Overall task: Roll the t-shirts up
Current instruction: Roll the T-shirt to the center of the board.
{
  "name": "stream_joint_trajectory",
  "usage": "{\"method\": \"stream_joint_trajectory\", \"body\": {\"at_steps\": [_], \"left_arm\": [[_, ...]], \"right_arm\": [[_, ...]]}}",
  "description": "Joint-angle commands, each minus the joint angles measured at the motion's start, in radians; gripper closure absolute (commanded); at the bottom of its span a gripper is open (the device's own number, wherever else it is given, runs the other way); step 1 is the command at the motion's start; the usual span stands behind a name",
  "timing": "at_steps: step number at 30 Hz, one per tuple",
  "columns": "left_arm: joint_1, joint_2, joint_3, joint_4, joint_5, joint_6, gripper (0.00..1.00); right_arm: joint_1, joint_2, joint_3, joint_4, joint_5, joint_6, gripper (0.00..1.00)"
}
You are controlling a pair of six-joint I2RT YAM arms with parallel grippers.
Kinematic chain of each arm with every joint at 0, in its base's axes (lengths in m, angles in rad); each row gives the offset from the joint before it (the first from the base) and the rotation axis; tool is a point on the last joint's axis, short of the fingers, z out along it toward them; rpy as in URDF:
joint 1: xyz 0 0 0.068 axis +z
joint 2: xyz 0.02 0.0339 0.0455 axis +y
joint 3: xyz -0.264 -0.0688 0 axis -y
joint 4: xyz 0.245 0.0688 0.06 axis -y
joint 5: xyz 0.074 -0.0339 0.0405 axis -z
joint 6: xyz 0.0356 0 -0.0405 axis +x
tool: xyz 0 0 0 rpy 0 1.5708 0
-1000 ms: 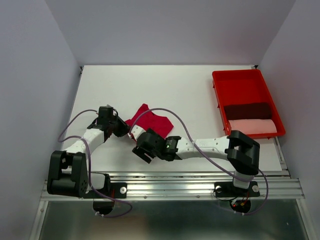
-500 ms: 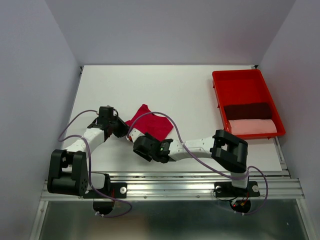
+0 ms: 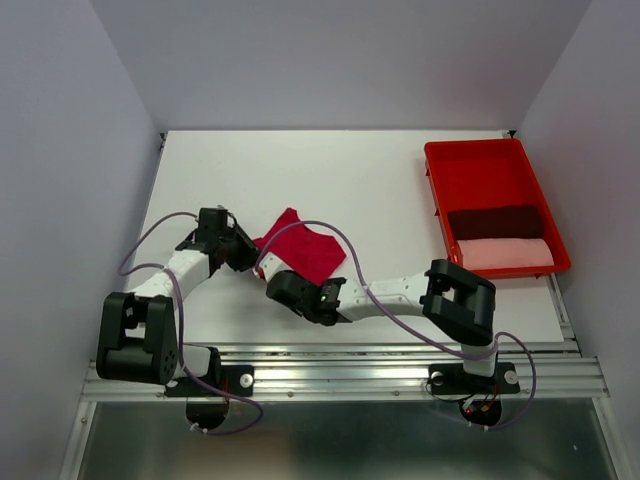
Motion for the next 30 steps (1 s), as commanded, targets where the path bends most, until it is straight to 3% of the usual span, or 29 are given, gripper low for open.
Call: {"method": "stream_joint_trajectory", "body": {"at_steps": [1, 4, 9, 22, 30], "left_arm": [[0.007, 0.015, 0.074, -0.014, 0.029, 0.076, 0.53], [0.015, 0.013, 0.107, -0.041, 0.03, 0.098, 0.3], [0.042, -0.02, 0.134, -0.09, 0.043, 0.127, 0.13], [0.113, -0.088, 0.233, -0.193, 0.052, 0.199, 0.12], [0.113, -0.123, 0.193, -0.171, 0.08, 0.199, 0.21]], "right_arm": [[-0.011, -0.044, -0.004, 0.062, -0.092, 0.06, 0.99], [-0.034, -0.064, -0.005, 0.073, -0.222, 0.088, 0.99], [-0.117, -0.078, -0.009, 0.085, -0.404, 0.16, 0.99], [-0.324, -0.06, -0.068, 0.221, -0.912, 0.393, 0.99], [-0.43, -0.032, -0.13, 0.376, -1.131, 0.546, 0.99]]}}
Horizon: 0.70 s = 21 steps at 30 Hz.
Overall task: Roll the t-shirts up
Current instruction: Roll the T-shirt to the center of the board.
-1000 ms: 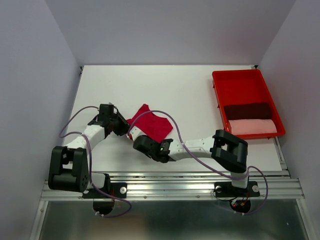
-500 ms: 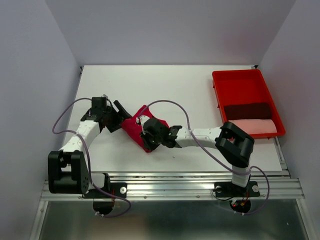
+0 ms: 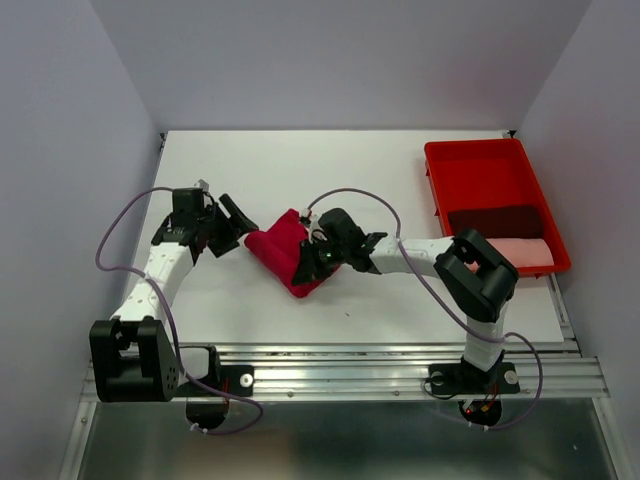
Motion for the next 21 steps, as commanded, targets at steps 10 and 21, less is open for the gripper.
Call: {"method": "stream_joint_trajectory", "body": {"at_steps": [10, 21], "left_arm": [[0.002, -0.039, -0.044, 0.074, 0.096, 0.013, 0.44], [-0.03, 0.045, -0.061, 0.164, 0.142, -0.007, 0.8]], "right_arm": [[-0.104, 0.052, -0.132, 0.364, -0.337, 0.289, 0.99], [-0.143, 0.098, -0.189, 0.511, -0.382, 0.392, 0.99]]}}
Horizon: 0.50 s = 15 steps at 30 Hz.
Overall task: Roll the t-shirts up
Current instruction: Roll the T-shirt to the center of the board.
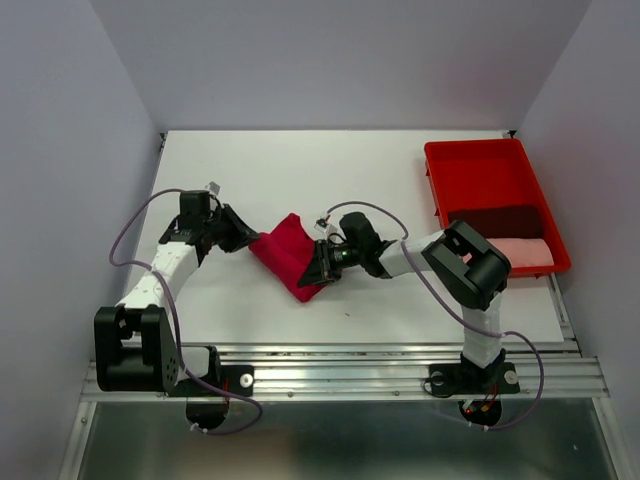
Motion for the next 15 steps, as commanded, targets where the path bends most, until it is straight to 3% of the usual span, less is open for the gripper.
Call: {"method": "stream_joint_trajectory", "body": {"at_steps": [1, 6, 15], "left_arm": [[-0.015, 0.02, -0.014, 0.065, 0.037, -0.002, 0.85], [-0.034, 0.04, -0.015, 0.077, 0.034, -0.01, 1.0], [-0.077, 0.088, -0.009, 0.094, 0.011, -0.028, 1.0]], "right_arm": [[-0.012, 0.02, -0.015, 0.11, -0.045, 0.053, 0.99], [-0.021, 0.039, -0.032, 0.133, -0.045, 0.071, 0.99], [-0.048, 0.056, -0.086, 0.271, -0.071, 0.176, 0.99]]}}
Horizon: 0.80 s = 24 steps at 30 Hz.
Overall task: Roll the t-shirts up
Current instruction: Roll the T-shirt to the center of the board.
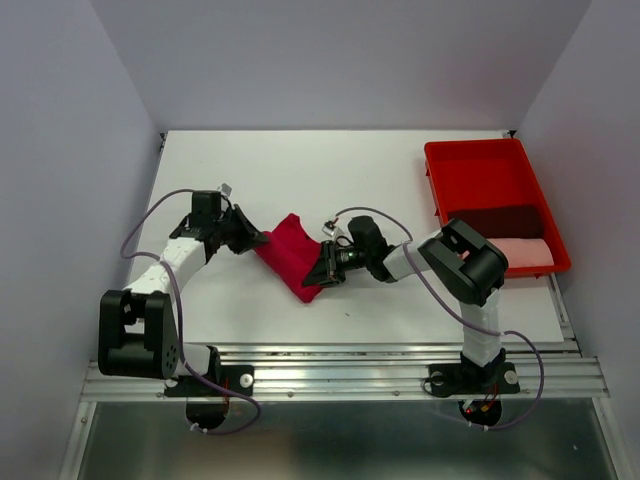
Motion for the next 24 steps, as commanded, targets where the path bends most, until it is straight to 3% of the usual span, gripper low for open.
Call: {"method": "stream_joint_trajectory", "body": {"at_steps": [1, 10, 24], "left_arm": [[-0.025, 0.009, -0.006, 0.04, -0.006, -0.01, 1.0], [-0.037, -0.035, -0.021, 0.052, -0.049, -0.03, 1.0], [-0.043, 0.156, -0.049, 0.196, -0.043, -0.03, 1.0]], "right_arm": [[-0.022, 0.02, -0.027, 0.119, -0.03, 0.057, 0.99], [-0.023, 0.051, -0.039, 0.18, -0.044, 0.109, 0.99], [-0.041, 0.089, -0.075, 0.3, -0.044, 0.203, 0.99]]}}
